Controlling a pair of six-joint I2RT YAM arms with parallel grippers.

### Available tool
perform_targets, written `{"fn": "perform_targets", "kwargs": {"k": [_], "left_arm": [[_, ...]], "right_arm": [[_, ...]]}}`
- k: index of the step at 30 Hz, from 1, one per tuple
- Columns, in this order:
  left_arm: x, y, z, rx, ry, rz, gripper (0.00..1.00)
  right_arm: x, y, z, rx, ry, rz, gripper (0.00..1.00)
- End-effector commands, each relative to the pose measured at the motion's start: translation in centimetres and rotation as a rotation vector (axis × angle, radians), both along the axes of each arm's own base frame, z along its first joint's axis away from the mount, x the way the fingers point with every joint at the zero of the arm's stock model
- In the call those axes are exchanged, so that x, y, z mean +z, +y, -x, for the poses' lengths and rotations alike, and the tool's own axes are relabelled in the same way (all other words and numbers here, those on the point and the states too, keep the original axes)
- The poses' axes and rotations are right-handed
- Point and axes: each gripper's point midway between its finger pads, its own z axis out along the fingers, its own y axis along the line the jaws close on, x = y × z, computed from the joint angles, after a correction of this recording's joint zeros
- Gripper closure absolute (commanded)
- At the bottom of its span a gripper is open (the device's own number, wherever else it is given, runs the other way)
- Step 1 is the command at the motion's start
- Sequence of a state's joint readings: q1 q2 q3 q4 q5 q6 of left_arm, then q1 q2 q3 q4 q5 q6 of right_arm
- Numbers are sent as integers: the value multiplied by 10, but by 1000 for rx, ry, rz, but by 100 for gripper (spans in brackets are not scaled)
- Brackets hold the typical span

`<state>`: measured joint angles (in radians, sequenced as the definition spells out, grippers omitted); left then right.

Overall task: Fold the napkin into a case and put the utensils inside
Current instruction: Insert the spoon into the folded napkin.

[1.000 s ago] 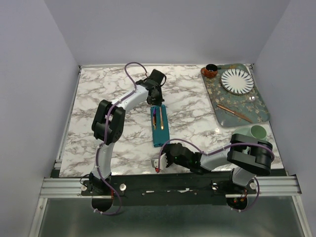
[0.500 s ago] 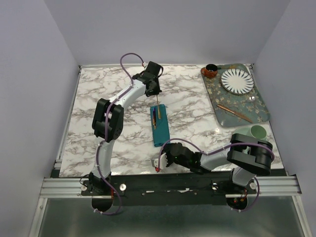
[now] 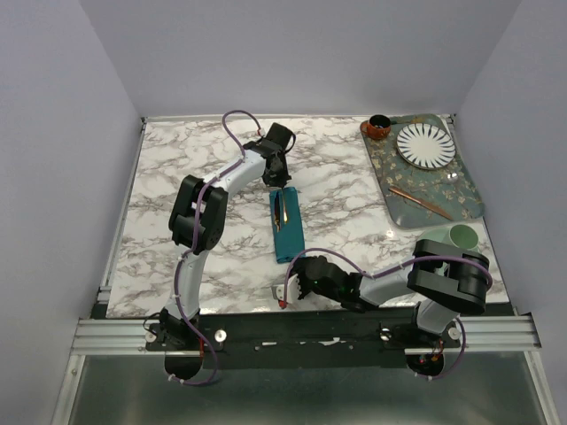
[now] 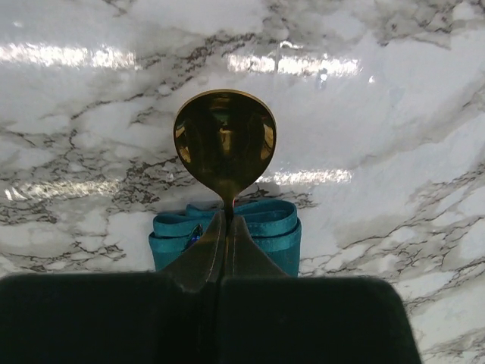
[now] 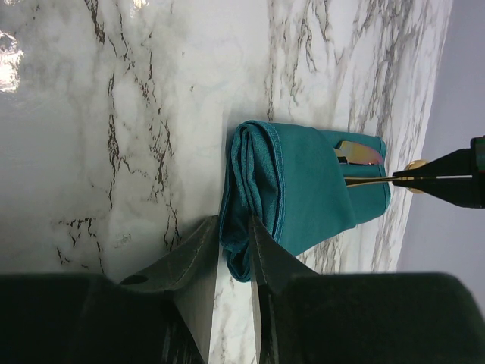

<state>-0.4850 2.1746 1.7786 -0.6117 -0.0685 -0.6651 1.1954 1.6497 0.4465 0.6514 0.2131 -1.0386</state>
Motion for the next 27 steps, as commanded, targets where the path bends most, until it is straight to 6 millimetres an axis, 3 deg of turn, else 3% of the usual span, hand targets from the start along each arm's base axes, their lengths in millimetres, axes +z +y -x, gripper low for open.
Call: {"fn": "perform_targets", "kwargs": {"k": [1, 10, 27], "left_arm": [[18, -10, 25, -21, 31, 44, 100], [7, -8, 56, -16, 99, 31, 100], [-1, -22, 90, -61, 157, 64, 100]], "right_arm": [[-14, -7, -2, -21, 21, 43, 69], [-14, -7, -3, -31, 24, 39, 69], [-14, -8, -4, -42, 23, 37, 69]]}}
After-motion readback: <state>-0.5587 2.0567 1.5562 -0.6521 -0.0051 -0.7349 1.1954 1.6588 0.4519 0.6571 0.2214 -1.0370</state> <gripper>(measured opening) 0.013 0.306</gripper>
